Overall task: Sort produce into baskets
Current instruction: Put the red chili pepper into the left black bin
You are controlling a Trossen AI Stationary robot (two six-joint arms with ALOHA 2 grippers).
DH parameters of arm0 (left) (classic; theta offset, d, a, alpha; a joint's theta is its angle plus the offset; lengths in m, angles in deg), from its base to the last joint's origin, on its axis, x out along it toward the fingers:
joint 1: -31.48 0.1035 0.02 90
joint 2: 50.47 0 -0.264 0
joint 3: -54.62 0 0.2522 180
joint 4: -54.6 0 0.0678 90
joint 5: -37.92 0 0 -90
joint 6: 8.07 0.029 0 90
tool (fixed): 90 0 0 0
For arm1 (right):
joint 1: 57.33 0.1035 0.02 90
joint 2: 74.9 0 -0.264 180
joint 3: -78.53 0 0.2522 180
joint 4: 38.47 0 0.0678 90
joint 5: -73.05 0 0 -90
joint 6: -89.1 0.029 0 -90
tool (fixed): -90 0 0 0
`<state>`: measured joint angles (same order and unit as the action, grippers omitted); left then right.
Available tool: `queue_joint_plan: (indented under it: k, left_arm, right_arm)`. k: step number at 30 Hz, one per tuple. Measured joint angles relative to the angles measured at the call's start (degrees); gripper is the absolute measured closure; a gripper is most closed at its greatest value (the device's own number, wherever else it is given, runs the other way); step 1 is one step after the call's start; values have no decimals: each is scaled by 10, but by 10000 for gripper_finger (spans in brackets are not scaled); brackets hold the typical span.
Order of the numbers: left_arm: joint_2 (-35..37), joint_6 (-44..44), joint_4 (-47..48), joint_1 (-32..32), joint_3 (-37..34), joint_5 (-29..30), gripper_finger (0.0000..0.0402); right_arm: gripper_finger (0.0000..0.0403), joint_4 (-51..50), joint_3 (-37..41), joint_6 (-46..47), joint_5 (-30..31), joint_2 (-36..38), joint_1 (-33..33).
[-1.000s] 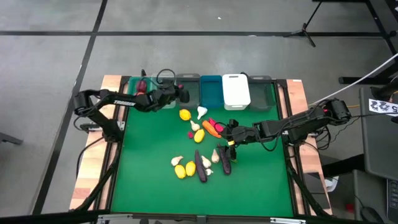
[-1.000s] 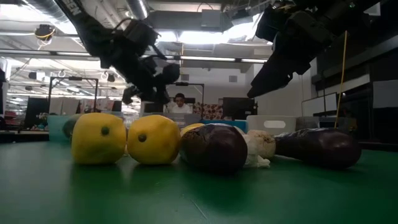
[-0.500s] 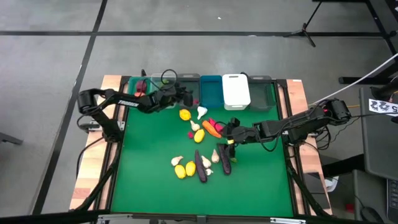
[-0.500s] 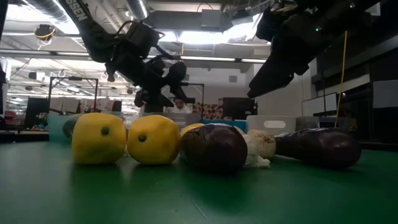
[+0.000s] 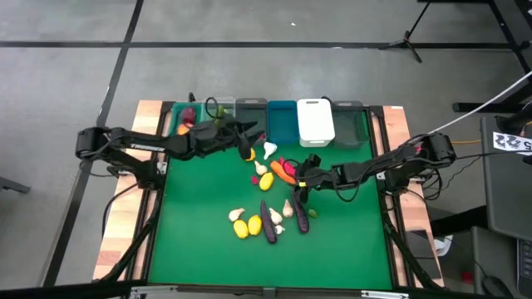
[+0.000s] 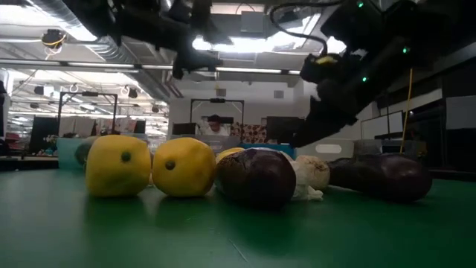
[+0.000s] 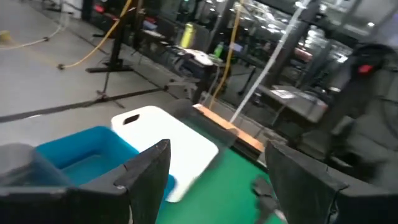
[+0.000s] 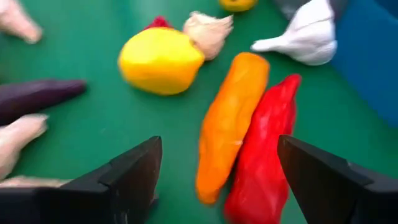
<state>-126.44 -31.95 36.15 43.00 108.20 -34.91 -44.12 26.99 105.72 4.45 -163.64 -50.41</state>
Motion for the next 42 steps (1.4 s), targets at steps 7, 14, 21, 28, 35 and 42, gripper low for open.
queue_joint_plan:
  k: [7,14,21,28,35,42]
  left_arm:
    - [13,16,5,-56,0,20,144]
    - [13,15,24,-82,0,48,144]
    - [13,6,35,-94,0,50,144]
    - [13,-3,33,-98,0,50,144]
    - [13,-7,40,-98,0,50,144]
    - [13,-42,-1,-97,0,53,144]
  right_arm:
    - [84,31,16,-4,29,-4,-22]
    - [84,52,39,14,4,-23,-53]
    - [84,88,43,19,-15,-63,-60]
    - [101,111,42,57,-7,-97,-58]
    - [208,117,40,69,-7,-98,-58]
    - [272,139,40,70,-13,-82,-59]
